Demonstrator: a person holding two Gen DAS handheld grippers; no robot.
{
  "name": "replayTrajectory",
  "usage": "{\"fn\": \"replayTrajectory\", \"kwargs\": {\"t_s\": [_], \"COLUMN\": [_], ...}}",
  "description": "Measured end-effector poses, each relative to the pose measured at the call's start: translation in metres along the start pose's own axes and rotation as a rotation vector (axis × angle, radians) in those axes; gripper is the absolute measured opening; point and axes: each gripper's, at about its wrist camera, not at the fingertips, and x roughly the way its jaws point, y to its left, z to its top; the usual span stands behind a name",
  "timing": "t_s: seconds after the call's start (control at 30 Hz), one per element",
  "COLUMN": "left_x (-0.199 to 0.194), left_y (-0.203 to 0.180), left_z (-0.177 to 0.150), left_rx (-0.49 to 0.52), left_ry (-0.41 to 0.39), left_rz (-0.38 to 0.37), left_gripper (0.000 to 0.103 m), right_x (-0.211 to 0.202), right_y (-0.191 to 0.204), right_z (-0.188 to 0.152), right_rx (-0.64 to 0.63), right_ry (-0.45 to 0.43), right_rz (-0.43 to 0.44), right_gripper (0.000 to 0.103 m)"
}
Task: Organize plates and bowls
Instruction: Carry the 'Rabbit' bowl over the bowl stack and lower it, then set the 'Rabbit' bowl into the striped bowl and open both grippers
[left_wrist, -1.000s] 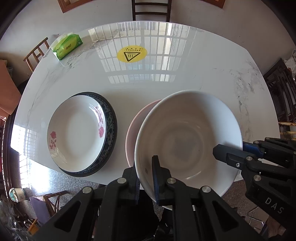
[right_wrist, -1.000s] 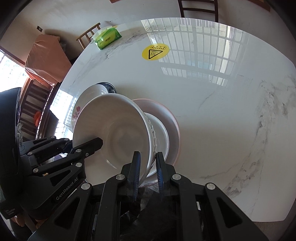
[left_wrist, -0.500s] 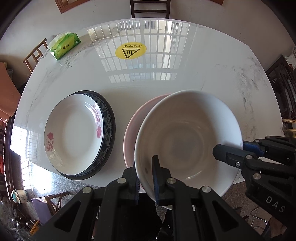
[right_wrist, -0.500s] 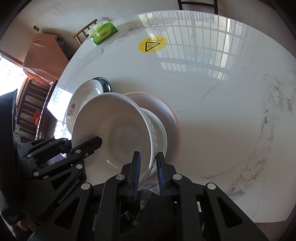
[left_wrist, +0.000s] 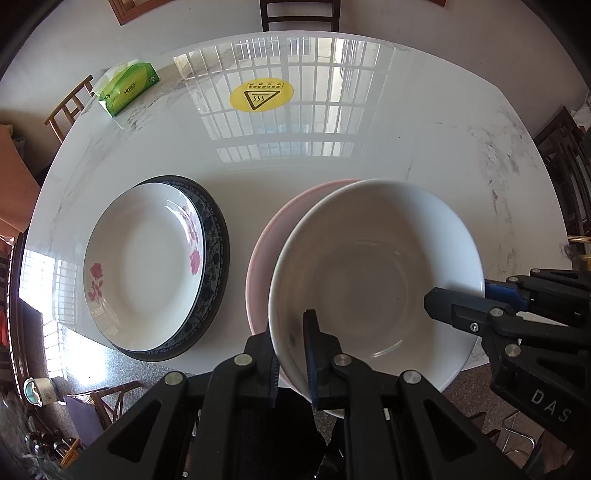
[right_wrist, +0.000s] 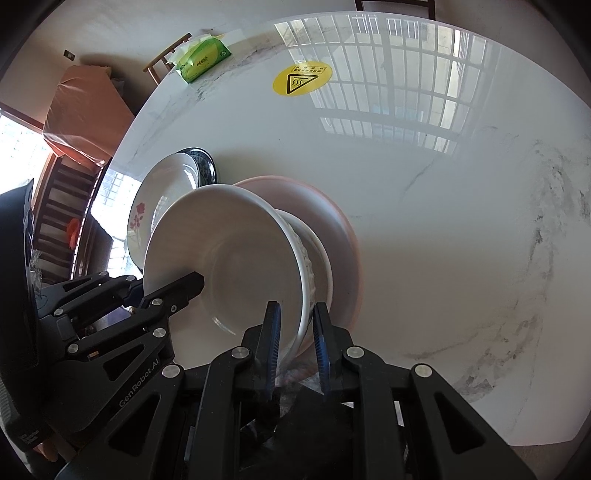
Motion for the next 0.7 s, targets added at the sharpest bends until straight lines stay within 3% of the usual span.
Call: {"fn": "replayTrajectory", "kwargs": {"t_s": [0.7], "left_x": [0.0065], "left_y": [0.0012], "left_z": [-0.0016], "left_rx": [0.006], "left_ry": [-0.019], "left_rz": [0.009], "left_gripper": [0.012], "right_x": [0.0073], "right_y": [-0.0054], "right_z": [0.0008], "right_rx": [0.007], "right_ry": [0.003], "right_rz": [0.010], "right_gripper": [0.019]}}
